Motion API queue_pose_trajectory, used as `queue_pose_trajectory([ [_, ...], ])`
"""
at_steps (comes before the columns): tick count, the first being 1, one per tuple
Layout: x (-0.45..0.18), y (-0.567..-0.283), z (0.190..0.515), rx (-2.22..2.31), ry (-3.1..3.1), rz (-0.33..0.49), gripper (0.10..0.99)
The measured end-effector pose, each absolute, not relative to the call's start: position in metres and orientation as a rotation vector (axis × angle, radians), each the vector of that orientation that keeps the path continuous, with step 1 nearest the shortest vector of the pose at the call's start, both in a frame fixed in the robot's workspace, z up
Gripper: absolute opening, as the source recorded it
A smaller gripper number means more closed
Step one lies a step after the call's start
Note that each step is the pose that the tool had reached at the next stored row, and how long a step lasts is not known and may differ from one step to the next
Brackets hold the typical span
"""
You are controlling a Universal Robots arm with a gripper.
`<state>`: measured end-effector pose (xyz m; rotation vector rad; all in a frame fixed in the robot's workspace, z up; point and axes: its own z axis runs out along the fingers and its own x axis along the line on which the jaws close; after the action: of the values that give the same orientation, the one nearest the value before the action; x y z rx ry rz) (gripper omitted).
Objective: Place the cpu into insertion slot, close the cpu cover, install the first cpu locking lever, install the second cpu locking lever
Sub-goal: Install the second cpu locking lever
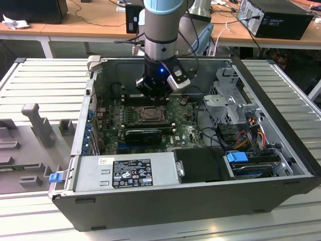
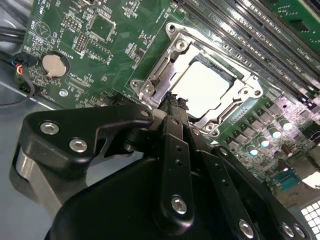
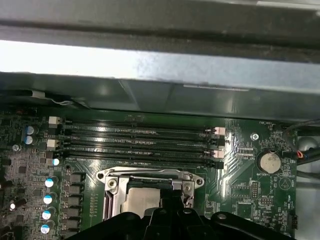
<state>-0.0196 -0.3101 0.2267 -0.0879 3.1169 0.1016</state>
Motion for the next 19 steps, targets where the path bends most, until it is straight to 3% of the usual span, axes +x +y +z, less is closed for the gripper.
queue_pose_trajectory([
  [19, -0.02, -0.326, 0.239, -0.088, 3.117, 0.102, 0.106],
])
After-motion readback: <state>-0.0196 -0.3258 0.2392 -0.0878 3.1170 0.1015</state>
